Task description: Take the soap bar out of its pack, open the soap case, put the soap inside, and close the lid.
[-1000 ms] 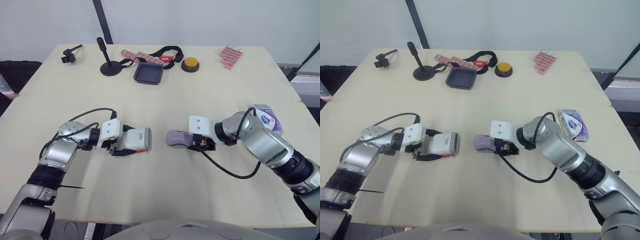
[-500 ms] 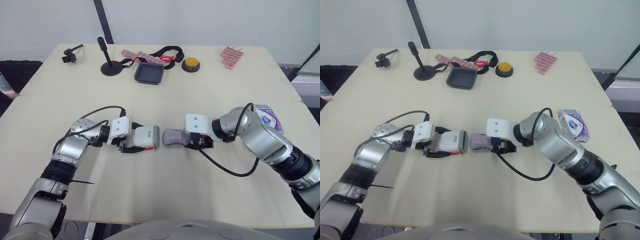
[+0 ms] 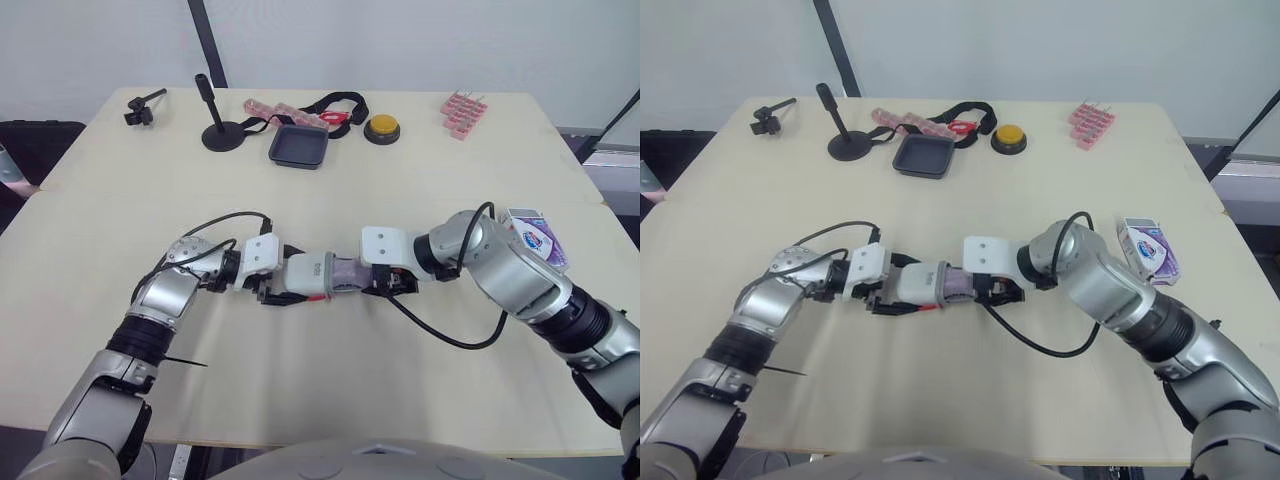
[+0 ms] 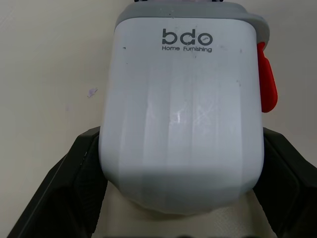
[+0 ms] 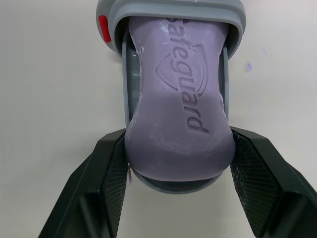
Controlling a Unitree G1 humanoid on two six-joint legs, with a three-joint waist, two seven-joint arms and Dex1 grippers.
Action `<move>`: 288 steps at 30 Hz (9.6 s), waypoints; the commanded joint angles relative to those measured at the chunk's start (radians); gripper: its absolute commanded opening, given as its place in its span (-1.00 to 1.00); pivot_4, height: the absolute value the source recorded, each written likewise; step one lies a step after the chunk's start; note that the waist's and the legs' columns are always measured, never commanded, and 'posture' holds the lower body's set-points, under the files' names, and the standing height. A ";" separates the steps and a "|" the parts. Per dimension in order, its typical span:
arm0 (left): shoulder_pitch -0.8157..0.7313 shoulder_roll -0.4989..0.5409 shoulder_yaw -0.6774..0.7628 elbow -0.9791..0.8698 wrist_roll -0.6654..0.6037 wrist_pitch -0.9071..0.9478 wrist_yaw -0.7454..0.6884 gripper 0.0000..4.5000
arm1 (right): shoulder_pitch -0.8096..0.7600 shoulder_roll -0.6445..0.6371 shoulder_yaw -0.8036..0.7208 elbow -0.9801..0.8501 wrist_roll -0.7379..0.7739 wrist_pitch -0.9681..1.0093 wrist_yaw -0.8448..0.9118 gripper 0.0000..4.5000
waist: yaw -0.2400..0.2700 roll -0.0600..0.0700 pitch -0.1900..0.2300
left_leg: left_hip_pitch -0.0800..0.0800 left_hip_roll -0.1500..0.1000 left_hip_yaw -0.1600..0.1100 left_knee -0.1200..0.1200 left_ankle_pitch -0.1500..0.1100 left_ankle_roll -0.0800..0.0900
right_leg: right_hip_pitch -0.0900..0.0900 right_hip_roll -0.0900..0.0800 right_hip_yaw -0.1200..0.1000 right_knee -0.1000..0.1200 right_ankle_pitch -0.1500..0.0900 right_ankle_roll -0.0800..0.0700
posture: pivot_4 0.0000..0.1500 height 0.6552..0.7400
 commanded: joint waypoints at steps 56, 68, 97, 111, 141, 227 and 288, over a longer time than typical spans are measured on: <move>-0.098 -0.097 -0.022 0.011 0.009 0.016 0.047 0.56 | 0.024 -0.066 -0.074 0.014 -0.039 -0.119 0.085 -0.98 | 0.000 0.000 0.000 | -0.001 0.000 0.000 0.002 0.000 0.001 | -0.001 0.000 0.000 0.002 0.000 0.000 | 1.00 1.00; -0.094 -0.130 -0.038 0.006 0.022 0.025 0.053 0.56 | -0.035 0.011 -0.082 -0.011 -0.014 -0.011 0.064 -0.98 | -0.001 0.000 0.000 | -0.001 0.000 0.000 0.002 0.001 0.001 | -0.001 0.000 0.000 0.002 0.000 0.000 | 1.00 1.00; -0.054 -0.041 0.014 -0.029 -0.014 0.018 0.061 0.56 | 0.097 -0.015 -0.502 0.033 0.341 0.378 0.006 0.69 | 0.011 0.000 0.000 | -0.002 0.000 0.000 0.001 0.001 0.001 | -0.001 -0.001 0.000 0.001 0.000 0.000 | 1.00 1.00; -0.043 -0.034 0.015 -0.057 -0.027 0.018 0.059 0.56 | 0.125 0.300 -0.878 0.263 0.750 0.819 -0.307 0.99 | 0.032 0.001 0.001 | -0.002 0.000 0.000 0.002 0.001 0.001 | -0.001 0.000 0.000 0.000 0.000 -0.001 | 1.00 1.00; -0.031 -0.058 0.000 -0.111 -0.029 0.047 0.074 0.56 | 0.136 0.507 -0.857 0.352 1.189 0.819 -0.833 0.99 | 0.023 0.002 0.001 | -0.003 0.000 0.000 -0.002 0.001 0.000 | -0.001 -0.001 -0.002 -0.004 0.000 0.000 | 1.00 1.00; -0.007 -0.086 0.038 -0.339 -0.250 0.354 0.136 0.91 | -0.290 -0.303 0.057 -0.129 0.466 0.273 -0.171 -0.06 | 0.022 0.003 0.002 | -0.004 -0.001 -0.002 -0.005 0.002 -0.003 | 0.000 0.000 -0.003 -0.006 0.000 0.000 | 1.00 1.00; -0.118 -0.261 -0.114 -0.111 -0.057 0.187 0.137 0.15 | -0.303 -0.144 0.124 -0.073 0.094 0.186 0.118 -0.06 | 0.002 0.003 0.002 | -0.003 0.000 -0.002 0.002 0.004 0.000 | 0.000 0.000 -0.002 0.002 0.001 -0.001 | 1.00 1.00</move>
